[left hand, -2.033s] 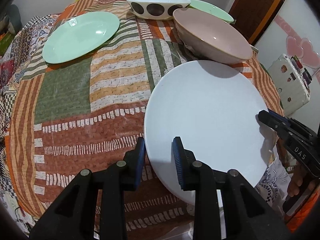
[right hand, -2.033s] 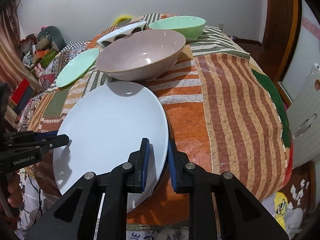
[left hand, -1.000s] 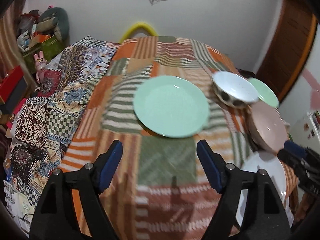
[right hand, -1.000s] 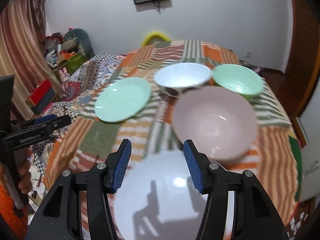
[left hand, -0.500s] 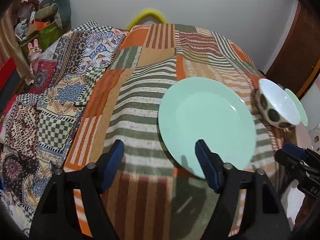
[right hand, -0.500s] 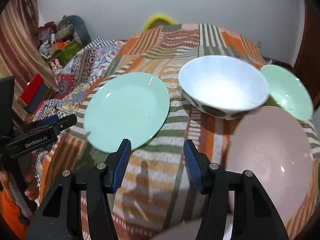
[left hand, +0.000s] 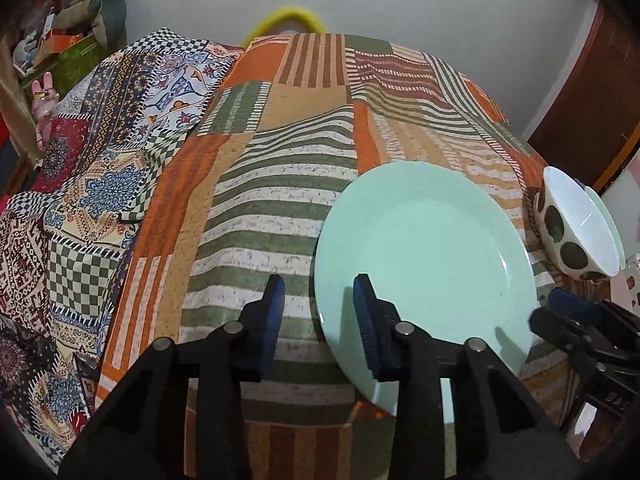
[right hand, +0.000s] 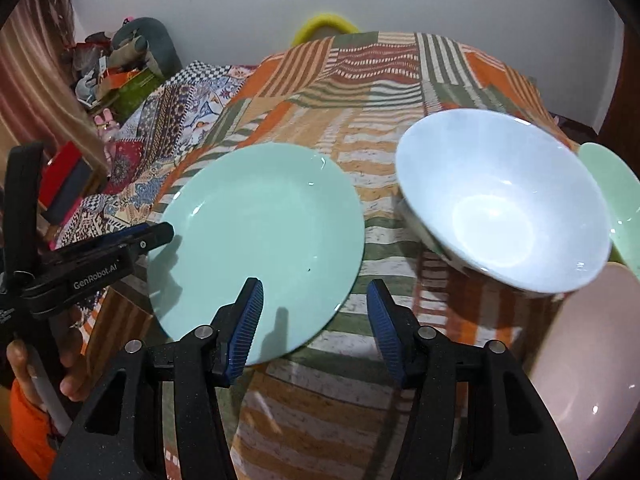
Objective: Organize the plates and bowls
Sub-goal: 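Close the left tool on the mint green plate rim while the right tool grips it too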
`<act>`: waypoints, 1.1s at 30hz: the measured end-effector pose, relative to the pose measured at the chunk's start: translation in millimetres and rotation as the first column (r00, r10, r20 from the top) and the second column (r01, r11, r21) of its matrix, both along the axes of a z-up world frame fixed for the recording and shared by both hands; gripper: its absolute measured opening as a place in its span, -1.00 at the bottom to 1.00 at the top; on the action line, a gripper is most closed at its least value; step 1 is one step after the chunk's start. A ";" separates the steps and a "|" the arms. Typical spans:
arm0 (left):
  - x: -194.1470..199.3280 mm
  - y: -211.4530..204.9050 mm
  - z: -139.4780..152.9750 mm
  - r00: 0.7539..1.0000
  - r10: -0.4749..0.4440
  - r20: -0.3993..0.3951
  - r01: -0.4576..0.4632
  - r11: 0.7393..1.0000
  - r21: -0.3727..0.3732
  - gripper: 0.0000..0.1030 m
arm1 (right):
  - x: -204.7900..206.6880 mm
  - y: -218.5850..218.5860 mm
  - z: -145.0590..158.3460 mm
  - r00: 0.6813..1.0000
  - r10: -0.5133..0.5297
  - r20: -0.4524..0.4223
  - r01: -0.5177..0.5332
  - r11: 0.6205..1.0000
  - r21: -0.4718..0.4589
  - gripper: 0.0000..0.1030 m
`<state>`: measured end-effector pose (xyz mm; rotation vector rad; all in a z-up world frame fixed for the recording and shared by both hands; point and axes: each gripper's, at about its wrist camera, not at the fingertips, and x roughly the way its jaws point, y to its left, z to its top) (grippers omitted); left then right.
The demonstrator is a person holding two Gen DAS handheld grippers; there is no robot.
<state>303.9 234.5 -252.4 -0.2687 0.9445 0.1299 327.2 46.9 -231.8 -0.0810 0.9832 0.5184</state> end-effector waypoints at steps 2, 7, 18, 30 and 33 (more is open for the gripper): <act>3.8 0.3 -2.3 1.000 -0.006 -0.008 0.006 1.000 -0.001 -0.43 | 4.3 1.4 -4.1 1.000 -0.006 -0.019 0.006 1.000 -0.001 -0.24; 10.0 0.0 -6.3 0.999 -0.028 -0.018 0.028 1.000 -0.014 -0.58 | 14.1 1.7 -12.4 0.997 -0.028 -0.071 0.029 0.999 0.013 -0.31; 0.8 -1.6 -5.6 0.997 -0.055 -0.046 0.053 0.998 -0.038 -0.64 | 18.3 -3.2 -12.9 0.992 -0.024 -0.127 0.023 1.000 -0.010 -0.64; -68.4 -23.8 -4.0 0.986 -0.129 -0.105 0.125 0.991 -0.045 -0.61 | -23.5 -12.4 -10.1 0.992 0.058 -0.108 -0.062 0.998 -0.029 -0.64; -84.7 -30.2 -5.7 0.983 -0.147 -0.114 0.143 0.989 -0.041 -0.58 | -31.2 -14.9 -11.2 0.990 0.084 -0.114 -0.088 0.996 -0.030 -0.65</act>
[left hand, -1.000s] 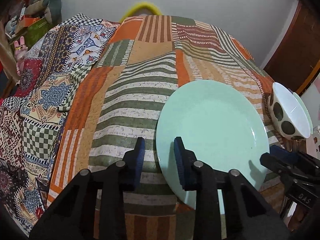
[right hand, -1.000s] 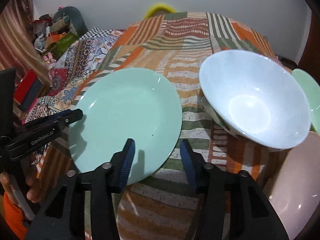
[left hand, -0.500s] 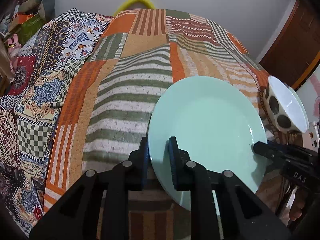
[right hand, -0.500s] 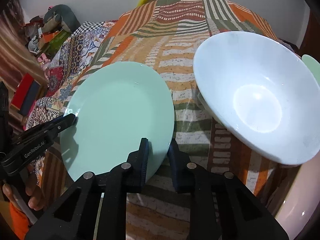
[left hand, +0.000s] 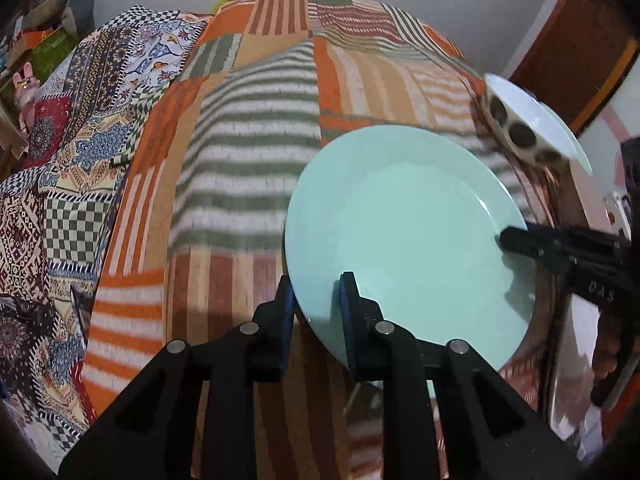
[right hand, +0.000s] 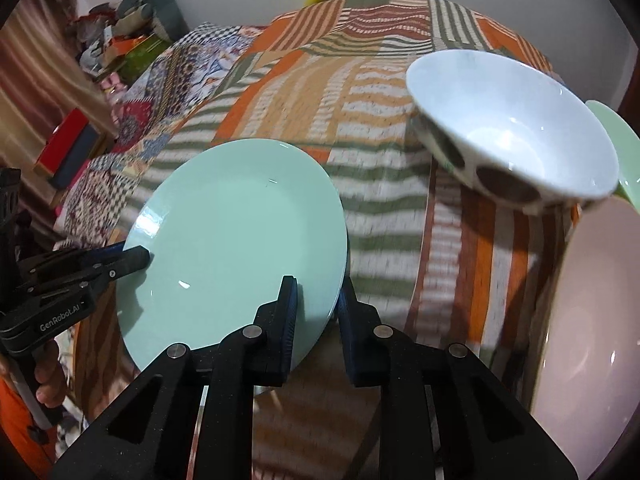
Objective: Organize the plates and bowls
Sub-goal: 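Close the left tool on the mint green plate rim while the right tool grips it too, then lift the mint green plate with both tools and carry it toward the plate stack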
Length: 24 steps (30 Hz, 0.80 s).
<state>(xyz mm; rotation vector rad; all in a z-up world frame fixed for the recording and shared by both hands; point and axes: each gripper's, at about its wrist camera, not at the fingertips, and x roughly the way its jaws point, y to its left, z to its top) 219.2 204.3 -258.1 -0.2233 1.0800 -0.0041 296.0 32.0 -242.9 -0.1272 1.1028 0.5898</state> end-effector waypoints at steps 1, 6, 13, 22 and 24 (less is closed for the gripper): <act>-3.5 -1.3 0.0 1.000 -0.001 -0.001 0.001 1.000 0.002 -0.58 | -1.0 0.1 -0.9 1.000 0.005 -0.005 -0.005 1.000 -0.001 -0.65; -5.4 2.0 -2.2 1.000 0.017 -0.010 -0.017 1.000 -0.025 -0.57 | 1.2 5.6 -3.0 1.000 0.023 -0.002 -0.023 0.999 -0.023 -0.65; 2.0 3.7 -4.4 1.000 0.031 0.001 -0.031 0.999 -0.010 -0.50 | 6.7 7.2 -7.7 0.999 0.033 -0.020 -0.033 0.999 -0.002 -0.65; 4.3 -1.4 0.4 0.999 0.030 0.016 -0.031 0.999 0.034 -0.46 | 0.0 8.7 -4.1 1.000 0.018 0.006 -0.018 1.000 -0.014 -0.65; 2.0 -2.0 4.1 0.999 0.032 0.024 -0.033 0.998 0.046 -0.46 | -2.3 9.3 -2.0 1.000 0.023 0.013 -0.023 1.000 -0.015 -0.65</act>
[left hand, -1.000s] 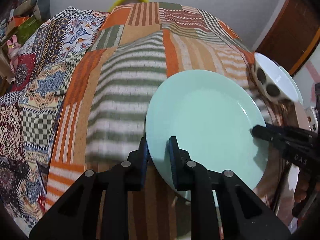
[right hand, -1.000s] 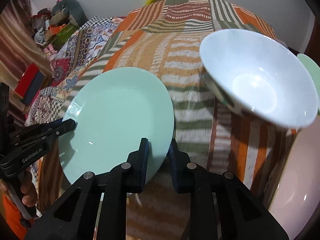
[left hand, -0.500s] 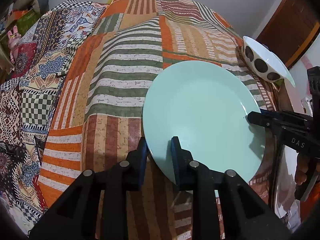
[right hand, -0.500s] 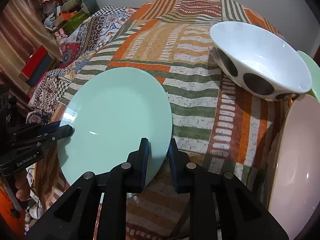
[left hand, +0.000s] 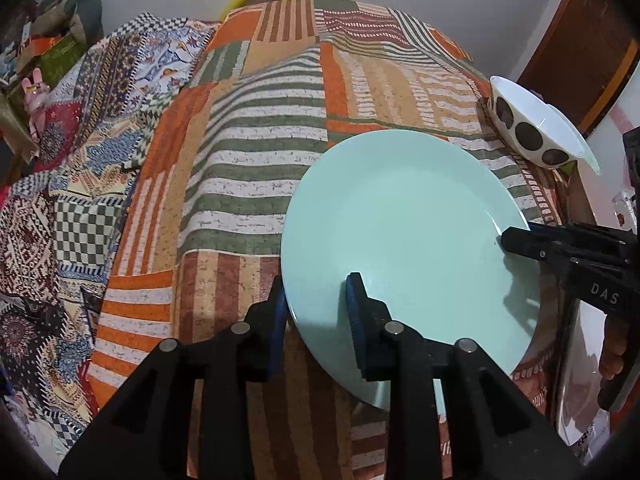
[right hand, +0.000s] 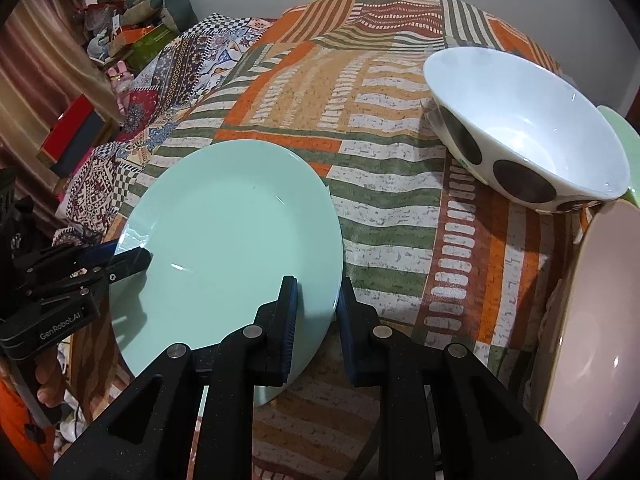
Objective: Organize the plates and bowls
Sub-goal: 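Lift the mint green plate with both tools and carry it toward the plate stack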
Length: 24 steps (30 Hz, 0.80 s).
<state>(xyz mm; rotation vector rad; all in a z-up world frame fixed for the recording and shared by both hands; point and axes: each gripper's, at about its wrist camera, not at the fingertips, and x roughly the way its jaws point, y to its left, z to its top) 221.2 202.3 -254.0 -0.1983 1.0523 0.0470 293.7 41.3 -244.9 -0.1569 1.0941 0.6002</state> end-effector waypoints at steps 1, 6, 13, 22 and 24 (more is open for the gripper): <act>-1.1 0.1 2.4 1.000 -0.001 0.004 0.001 1.000 0.001 -0.46 | -1.6 -0.2 1.3 1.000 0.004 0.005 -0.004 1.000 0.000 -0.65; -9.9 -3.7 20.4 0.999 -0.001 0.037 0.001 1.000 0.006 -0.47 | -8.5 -6.5 13.4 0.999 -0.007 0.033 0.006 0.999 0.034 -0.65; -29.1 -15.2 56.9 0.994 -0.011 0.113 0.011 1.000 0.007 -0.47 | -21.3 -21.7 38.5 0.997 -0.033 0.073 0.026 0.995 0.092 -0.65; -59.7 -38.2 97.9 0.981 -0.039 0.188 0.035 0.999 0.025 -0.47 | -46.5 -46.8 69.7 0.989 -0.067 0.130 0.048 0.988 0.149 -0.65; -68.5 -44.4 107.3 0.978 -0.046 0.206 0.040 0.999 0.032 -0.47 | -53.0 -52.1 76.4 0.987 -0.069 0.144 0.045 0.986 0.160 -0.65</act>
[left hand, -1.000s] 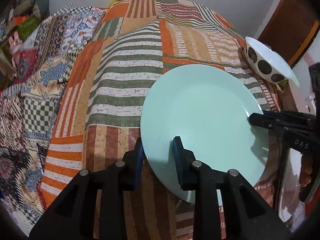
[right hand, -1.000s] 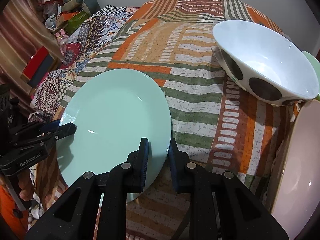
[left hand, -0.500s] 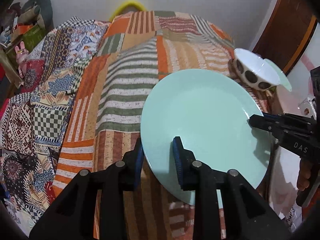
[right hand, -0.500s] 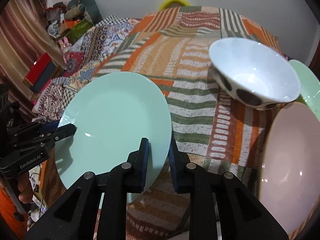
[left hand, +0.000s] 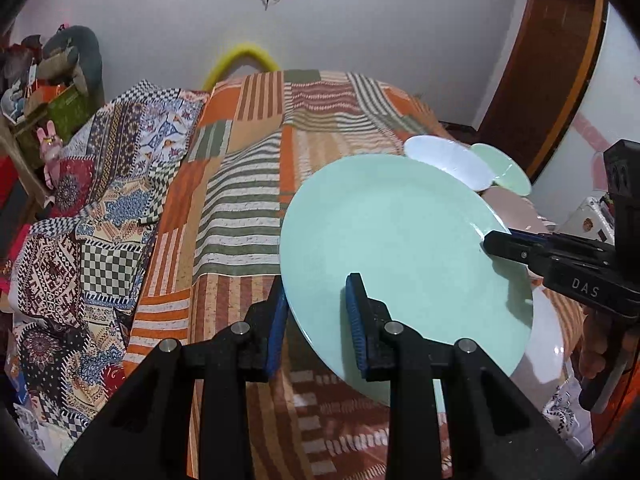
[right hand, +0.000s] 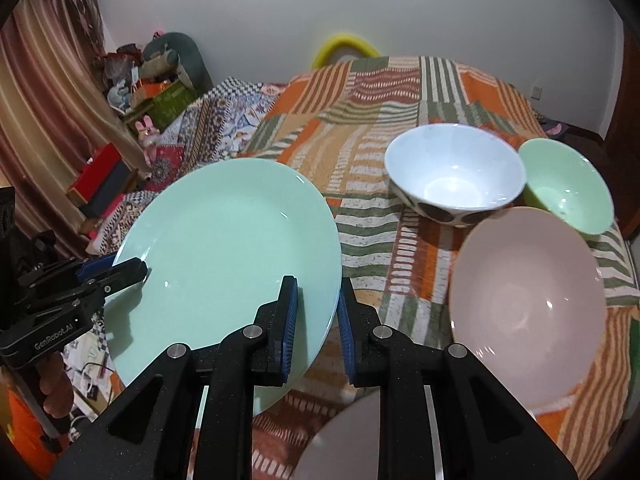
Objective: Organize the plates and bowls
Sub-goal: 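Lift the mint green plate with both tools and carry it toward the plate stack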
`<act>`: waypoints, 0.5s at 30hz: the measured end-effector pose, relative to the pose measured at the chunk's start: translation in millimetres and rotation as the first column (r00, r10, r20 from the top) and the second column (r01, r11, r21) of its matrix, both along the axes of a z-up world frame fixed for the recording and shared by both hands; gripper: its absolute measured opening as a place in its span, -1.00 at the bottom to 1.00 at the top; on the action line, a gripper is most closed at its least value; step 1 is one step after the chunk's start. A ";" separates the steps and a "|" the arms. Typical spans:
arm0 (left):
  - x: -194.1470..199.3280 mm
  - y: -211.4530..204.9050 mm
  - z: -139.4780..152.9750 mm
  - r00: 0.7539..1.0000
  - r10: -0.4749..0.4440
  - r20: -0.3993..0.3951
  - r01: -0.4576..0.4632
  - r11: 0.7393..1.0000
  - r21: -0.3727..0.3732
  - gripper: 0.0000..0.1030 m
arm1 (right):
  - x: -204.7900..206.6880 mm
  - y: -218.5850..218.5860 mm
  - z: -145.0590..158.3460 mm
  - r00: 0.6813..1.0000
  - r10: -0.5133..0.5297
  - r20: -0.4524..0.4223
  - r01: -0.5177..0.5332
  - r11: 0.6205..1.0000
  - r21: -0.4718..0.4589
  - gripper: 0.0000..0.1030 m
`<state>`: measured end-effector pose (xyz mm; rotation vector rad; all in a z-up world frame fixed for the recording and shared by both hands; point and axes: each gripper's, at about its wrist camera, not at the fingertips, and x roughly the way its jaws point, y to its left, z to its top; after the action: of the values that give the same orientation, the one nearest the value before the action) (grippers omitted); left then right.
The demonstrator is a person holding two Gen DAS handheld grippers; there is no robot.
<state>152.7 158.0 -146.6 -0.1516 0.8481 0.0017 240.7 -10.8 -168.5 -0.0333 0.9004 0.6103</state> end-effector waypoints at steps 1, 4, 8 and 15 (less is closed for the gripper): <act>-3.1 -2.2 2.9 1.000 -0.002 0.006 0.002 1.000 0.004 -0.47 | -2.3 -2.1 2.5 1.000 0.000 0.005 0.000 1.000 0.005 -0.65; -15.0 -11.2 12.6 1.000 -0.013 0.024 0.012 1.000 0.008 -0.47 | -12.9 -11.4 9.6 1.000 -0.004 0.026 0.004 1.000 0.018 -0.65; -28.0 -25.6 19.7 0.999 -0.027 0.032 0.026 0.999 0.029 -0.47 | -25.0 -22.2 14.4 0.999 -0.017 0.041 0.015 0.999 0.029 -0.65; -51.0 -52.1 29.2 0.998 -0.047 0.031 0.046 0.998 0.036 -0.47 | -48.0 -46.2 20.3 0.997 -0.037 0.061 0.034 0.998 0.051 -0.65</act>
<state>101.7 105.9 -117.4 -0.0984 0.8194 -0.0297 192.6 -57.0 -148.2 0.0086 0.8238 0.5954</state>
